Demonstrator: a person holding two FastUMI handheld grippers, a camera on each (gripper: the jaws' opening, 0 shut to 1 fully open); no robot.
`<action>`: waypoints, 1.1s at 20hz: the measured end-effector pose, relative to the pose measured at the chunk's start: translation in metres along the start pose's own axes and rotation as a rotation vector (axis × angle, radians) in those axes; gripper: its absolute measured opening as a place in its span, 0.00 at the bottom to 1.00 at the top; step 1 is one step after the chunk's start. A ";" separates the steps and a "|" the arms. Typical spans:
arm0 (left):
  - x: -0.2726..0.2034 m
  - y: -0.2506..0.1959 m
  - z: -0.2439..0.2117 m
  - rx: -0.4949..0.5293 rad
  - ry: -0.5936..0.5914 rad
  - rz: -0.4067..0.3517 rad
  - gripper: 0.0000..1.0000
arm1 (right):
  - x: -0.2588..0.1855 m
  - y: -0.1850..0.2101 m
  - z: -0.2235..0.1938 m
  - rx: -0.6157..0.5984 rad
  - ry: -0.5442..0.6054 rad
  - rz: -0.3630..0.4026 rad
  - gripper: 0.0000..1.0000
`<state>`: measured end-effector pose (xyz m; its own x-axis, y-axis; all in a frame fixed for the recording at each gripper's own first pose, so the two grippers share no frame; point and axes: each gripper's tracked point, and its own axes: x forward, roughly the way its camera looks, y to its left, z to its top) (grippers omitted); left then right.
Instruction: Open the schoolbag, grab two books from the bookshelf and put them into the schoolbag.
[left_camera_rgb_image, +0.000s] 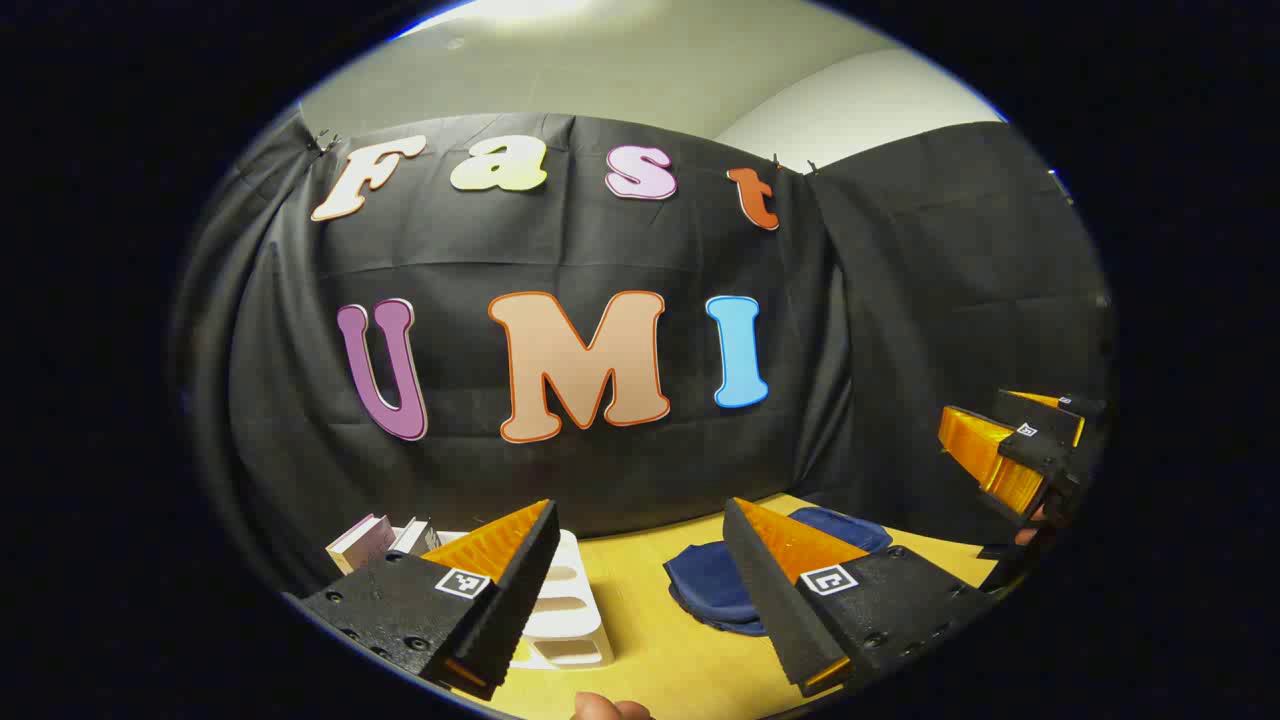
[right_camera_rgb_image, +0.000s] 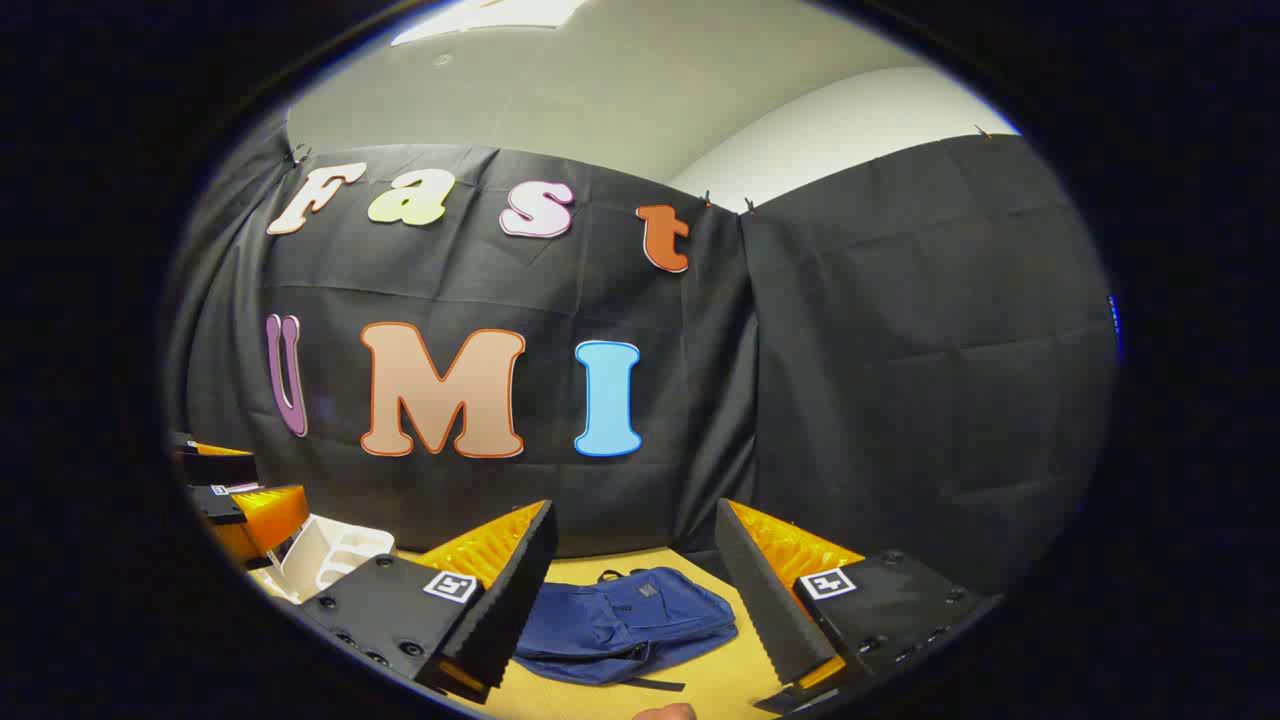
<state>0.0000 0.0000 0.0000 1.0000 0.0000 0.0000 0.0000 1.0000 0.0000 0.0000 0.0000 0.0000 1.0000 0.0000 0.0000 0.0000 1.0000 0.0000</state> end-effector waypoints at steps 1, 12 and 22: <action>0.001 0.006 -0.001 -0.003 0.003 0.006 0.96 | 0.000 0.006 0.002 -0.006 -0.003 0.006 1.00; 0.014 0.045 -0.011 0.011 0.033 0.174 0.96 | 0.043 0.053 -0.018 0.019 0.030 0.179 0.99; 0.026 0.049 -0.014 0.043 0.040 0.236 0.96 | 0.075 0.064 -0.034 0.051 0.054 0.246 1.00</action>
<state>0.0260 0.0490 -0.0138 0.9715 0.2347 -0.0346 -0.2329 0.9713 0.0472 0.0752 0.0643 -0.0338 0.9685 0.2442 -0.0476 -0.2415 0.9687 0.0569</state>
